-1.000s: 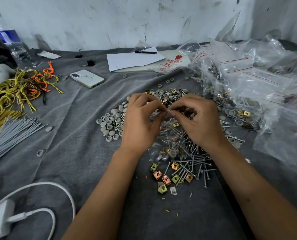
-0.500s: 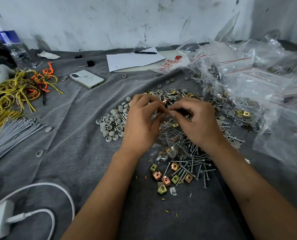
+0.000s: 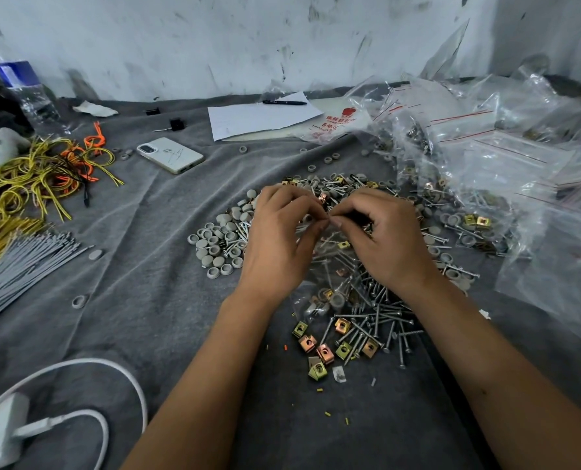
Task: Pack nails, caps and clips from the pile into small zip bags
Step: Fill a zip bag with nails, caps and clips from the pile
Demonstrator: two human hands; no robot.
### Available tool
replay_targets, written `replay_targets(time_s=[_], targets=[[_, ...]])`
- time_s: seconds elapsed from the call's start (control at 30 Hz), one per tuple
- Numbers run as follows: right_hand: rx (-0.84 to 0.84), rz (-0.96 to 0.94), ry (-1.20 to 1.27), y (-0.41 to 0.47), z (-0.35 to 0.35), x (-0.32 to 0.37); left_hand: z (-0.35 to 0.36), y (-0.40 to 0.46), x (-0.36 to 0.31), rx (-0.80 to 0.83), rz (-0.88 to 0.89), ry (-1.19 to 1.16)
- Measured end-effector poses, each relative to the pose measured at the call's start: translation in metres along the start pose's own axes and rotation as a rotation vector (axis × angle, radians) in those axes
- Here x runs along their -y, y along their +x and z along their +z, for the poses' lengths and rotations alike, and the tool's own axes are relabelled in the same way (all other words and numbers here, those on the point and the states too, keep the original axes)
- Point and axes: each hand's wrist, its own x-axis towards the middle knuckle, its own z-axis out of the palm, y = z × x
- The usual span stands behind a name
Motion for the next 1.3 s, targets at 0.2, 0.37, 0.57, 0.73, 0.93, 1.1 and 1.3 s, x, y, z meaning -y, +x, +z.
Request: replay_targets(time_s=[0.2,0.37,0.57,0.73,0.93,1.1,1.3], targets=[[-0.009,0.025,-0.012,-0.0005,0.0022,0.0015,-0.0028,0.0008,0.0019,0.016,-0.078,0.004],[-0.003,0.034,0.010,-0.0010,0.0033,0.0031,-0.0018,0.0011,0.0012,0.014,-0.072,-0.005],[0.000,0.021,0.002,-0.0010,0.0034,0.0025,-0.0036,0.0010,0.0023,0.030,-0.110,-0.014],[0.016,0.049,0.037,-0.0006,0.0034,0.0017,-0.0035,0.0022,0.0002,0.031,-0.095,-0.008],[0.016,0.033,0.023,-0.0011,0.0032,0.0028,-0.0033,0.0018,0.0020,0.013,-0.078,0.001],[0.000,0.058,0.029,-0.0011,0.0022,-0.0001,-0.0060,0.0015,0.0059,0.051,-0.081,0.021],[-0.036,0.095,0.049,-0.0008,-0.0001,-0.0039,-0.0089,0.0016,0.0091,0.059,-0.103,0.036]])
